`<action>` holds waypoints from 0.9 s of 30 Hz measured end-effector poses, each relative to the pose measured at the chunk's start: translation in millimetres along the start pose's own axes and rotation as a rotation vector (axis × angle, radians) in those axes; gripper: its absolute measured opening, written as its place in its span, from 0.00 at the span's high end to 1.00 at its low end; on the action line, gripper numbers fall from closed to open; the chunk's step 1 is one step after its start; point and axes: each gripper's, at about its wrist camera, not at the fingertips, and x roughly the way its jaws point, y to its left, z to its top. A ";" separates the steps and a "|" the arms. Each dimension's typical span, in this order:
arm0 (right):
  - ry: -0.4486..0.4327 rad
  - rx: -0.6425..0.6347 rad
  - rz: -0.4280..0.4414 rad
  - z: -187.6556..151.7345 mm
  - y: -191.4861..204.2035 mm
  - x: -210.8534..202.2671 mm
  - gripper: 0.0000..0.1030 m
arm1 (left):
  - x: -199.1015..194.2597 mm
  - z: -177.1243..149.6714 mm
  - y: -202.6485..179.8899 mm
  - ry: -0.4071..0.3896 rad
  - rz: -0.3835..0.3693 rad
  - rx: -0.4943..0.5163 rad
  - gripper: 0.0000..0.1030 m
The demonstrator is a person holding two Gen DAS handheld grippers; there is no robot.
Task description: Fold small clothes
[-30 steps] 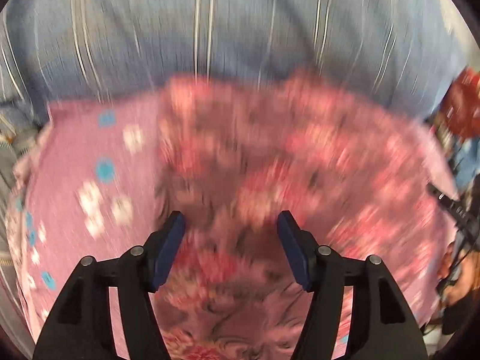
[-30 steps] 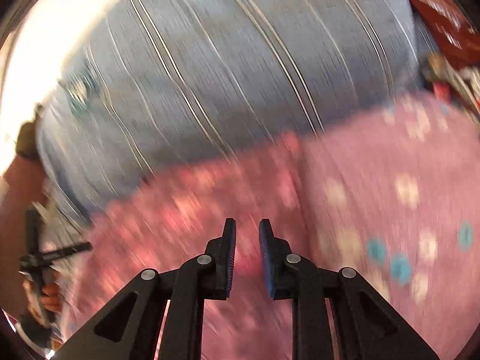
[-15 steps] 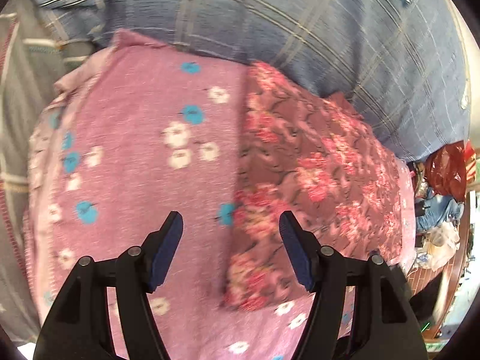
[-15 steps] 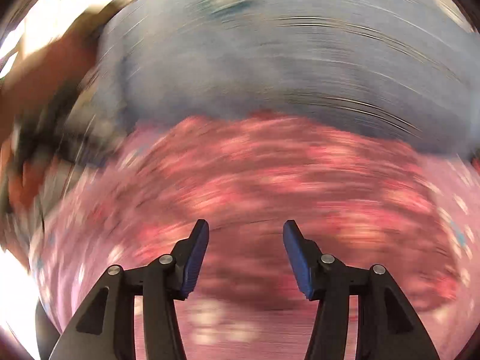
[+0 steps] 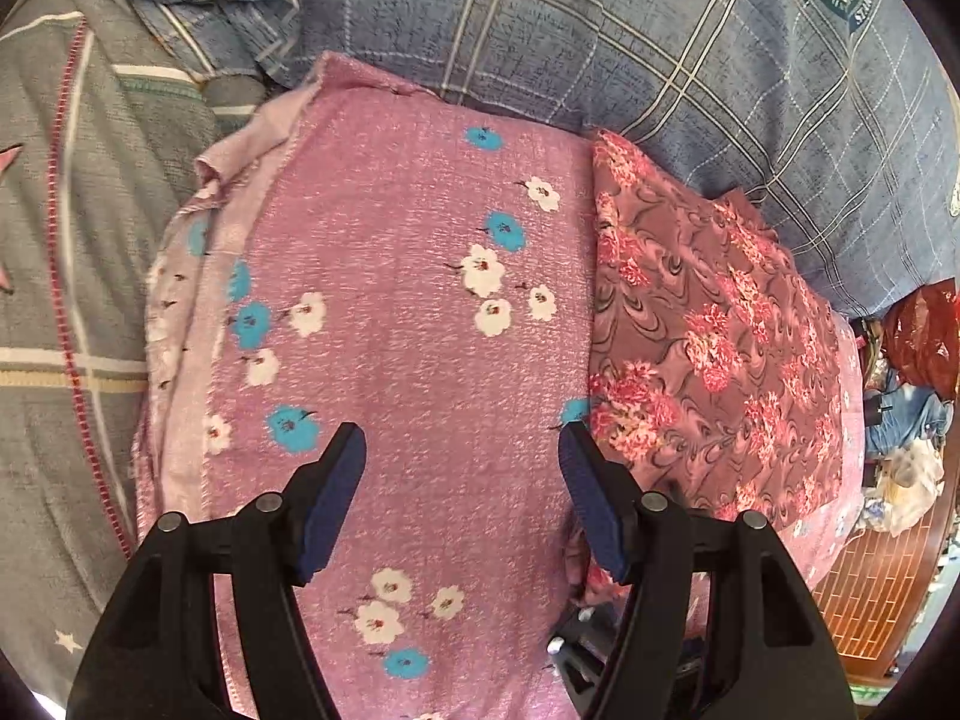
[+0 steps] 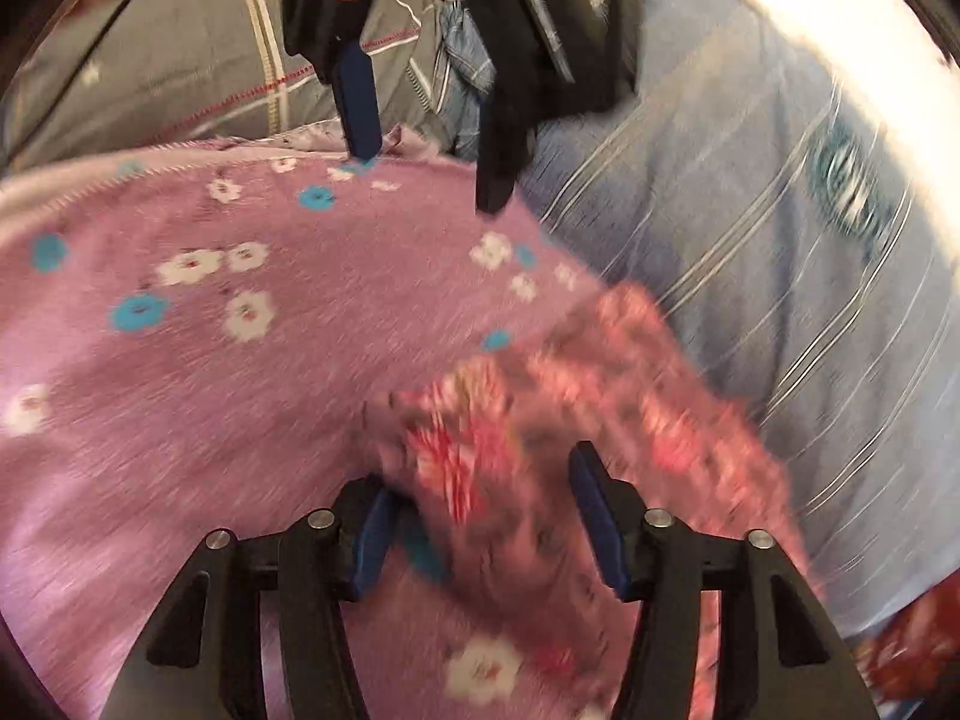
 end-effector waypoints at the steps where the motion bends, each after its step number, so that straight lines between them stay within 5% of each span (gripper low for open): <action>1: -0.010 -0.015 -0.028 1.5 1.6 3.1 0.70 | 3.5 4.5 -3.1 0.014 -0.013 0.001 0.36; 2: -0.012 -0.021 -0.044 0.2 0.8 4.5 0.94 | 5.5 7.9 -6.4 0.021 -0.026 0.003 0.36; 9: -0.177 0.135 -0.070 -7.9 -40.6 -26.8 0.95 | 33.1 47.3 -58.1 0.050 -0.122 0.052 0.29; 17: -0.198 0.175 -0.014 -21.3 -56.3 -24.8 0.95 | 86.2 80.3 -98.3 0.121 -0.052 0.063 0.29; 22: -0.207 0.179 0.026 -26.5 -57.4 -19.5 0.95 | 63.6 91.2 -98.5 0.070 -0.237 0.028 0.28; 24: -0.211 0.177 0.035 -26.8 -57.6 -18.2 0.94 | 58.9 92.2 -98.0 0.058 -0.203 0.042 0.18; 27: -0.211 0.174 0.046 -26.8 -55.2 -16.7 0.94 | 73.3 89.0 -94.5 0.109 -0.125 0.069 0.18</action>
